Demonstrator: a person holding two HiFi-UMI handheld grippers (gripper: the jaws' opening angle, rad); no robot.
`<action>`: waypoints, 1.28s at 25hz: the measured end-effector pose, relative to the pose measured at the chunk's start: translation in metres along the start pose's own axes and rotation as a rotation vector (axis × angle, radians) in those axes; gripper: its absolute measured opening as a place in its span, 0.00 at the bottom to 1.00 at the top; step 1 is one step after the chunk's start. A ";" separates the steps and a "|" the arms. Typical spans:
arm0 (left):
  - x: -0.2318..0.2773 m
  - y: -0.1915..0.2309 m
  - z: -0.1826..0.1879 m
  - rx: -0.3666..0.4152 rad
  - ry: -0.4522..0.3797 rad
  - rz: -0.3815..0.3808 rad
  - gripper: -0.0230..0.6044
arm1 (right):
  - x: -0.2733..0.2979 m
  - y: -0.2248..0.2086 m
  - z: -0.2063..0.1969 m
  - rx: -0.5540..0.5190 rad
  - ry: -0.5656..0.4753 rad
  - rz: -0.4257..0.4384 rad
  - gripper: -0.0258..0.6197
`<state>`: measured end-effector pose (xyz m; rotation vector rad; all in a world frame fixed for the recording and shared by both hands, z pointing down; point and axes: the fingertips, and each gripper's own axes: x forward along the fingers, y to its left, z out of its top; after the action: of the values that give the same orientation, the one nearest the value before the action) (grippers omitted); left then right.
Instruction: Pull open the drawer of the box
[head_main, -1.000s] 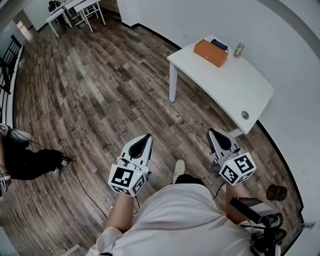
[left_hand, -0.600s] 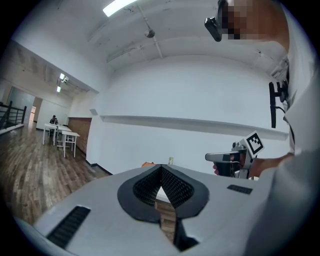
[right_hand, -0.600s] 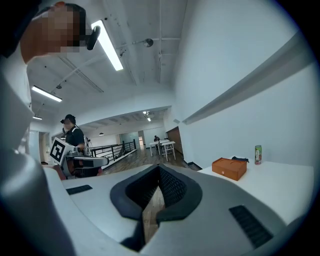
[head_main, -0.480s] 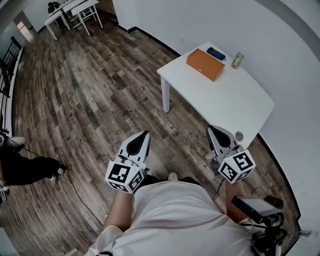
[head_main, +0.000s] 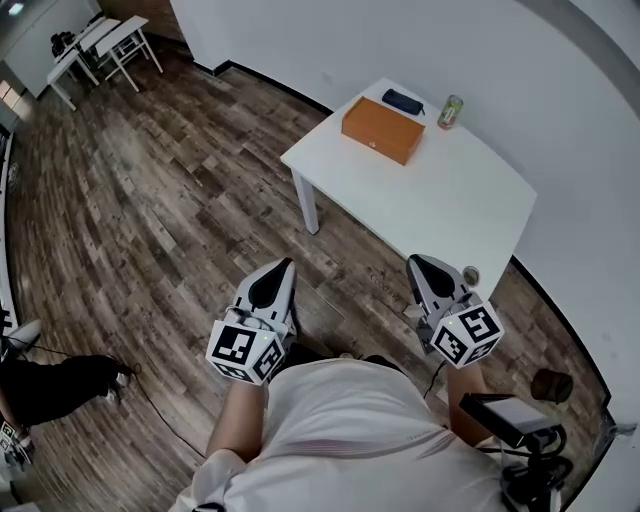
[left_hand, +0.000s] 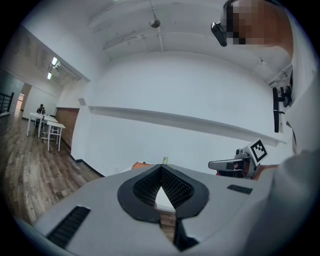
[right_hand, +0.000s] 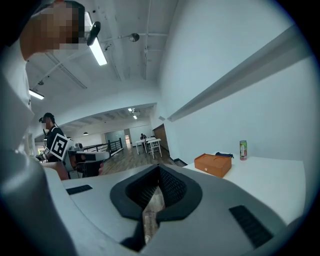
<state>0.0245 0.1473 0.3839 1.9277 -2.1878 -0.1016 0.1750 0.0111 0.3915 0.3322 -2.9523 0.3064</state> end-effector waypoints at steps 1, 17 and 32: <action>0.007 0.008 0.000 0.000 0.006 -0.013 0.05 | 0.009 -0.002 -0.001 -0.003 0.006 -0.012 0.04; 0.128 0.237 0.048 -0.021 0.068 -0.174 0.05 | 0.226 0.001 0.055 -0.044 0.024 -0.196 0.04; 0.247 0.272 0.045 -0.053 0.161 -0.350 0.05 | 0.273 -0.079 0.058 0.077 0.035 -0.401 0.04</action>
<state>-0.2773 -0.0637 0.4238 2.1848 -1.7152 -0.0583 -0.0769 -0.1327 0.3974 0.9004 -2.7568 0.3658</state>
